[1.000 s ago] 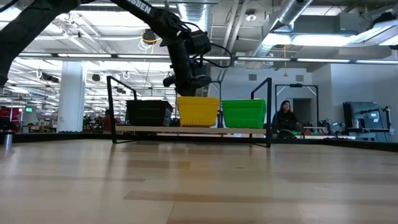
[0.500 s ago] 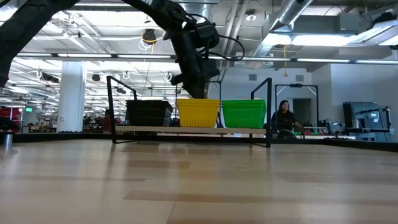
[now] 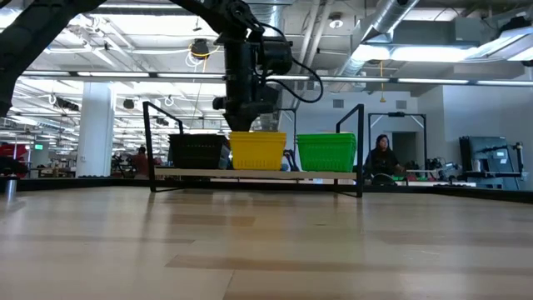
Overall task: Stack baskets on shelf by color
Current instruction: Adjust the bins on the shelf
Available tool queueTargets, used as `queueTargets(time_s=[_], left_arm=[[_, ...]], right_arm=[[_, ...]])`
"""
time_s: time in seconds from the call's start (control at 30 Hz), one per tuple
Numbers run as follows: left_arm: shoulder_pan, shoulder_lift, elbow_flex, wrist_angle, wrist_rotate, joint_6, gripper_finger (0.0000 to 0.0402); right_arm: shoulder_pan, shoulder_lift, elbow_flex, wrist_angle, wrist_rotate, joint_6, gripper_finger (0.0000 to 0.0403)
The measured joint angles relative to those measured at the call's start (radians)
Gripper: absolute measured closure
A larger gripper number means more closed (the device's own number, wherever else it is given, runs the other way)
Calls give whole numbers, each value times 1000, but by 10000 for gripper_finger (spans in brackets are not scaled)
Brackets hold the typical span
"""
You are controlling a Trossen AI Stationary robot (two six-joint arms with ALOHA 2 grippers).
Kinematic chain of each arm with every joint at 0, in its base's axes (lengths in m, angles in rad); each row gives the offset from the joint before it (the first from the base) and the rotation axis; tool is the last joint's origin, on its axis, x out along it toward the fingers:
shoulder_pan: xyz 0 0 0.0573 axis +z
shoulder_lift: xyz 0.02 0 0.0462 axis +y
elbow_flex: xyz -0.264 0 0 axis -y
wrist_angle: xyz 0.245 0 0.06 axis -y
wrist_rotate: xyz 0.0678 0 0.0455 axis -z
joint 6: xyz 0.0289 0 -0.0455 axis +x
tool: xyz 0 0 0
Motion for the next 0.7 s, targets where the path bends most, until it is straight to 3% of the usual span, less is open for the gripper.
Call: queueTargets(time_s=[0.4,0.63,0.7], left_arm=[[-5,0,5,54,-45,-23,401],[-37,0,181,107,-31,12,401],[-33,0,237,159,26,12,402]], right_arm=[[0,0,0,-23,0,0,402],[0,0,0,-23,0,0,402],[0,0,0,-23,0,0,402]])
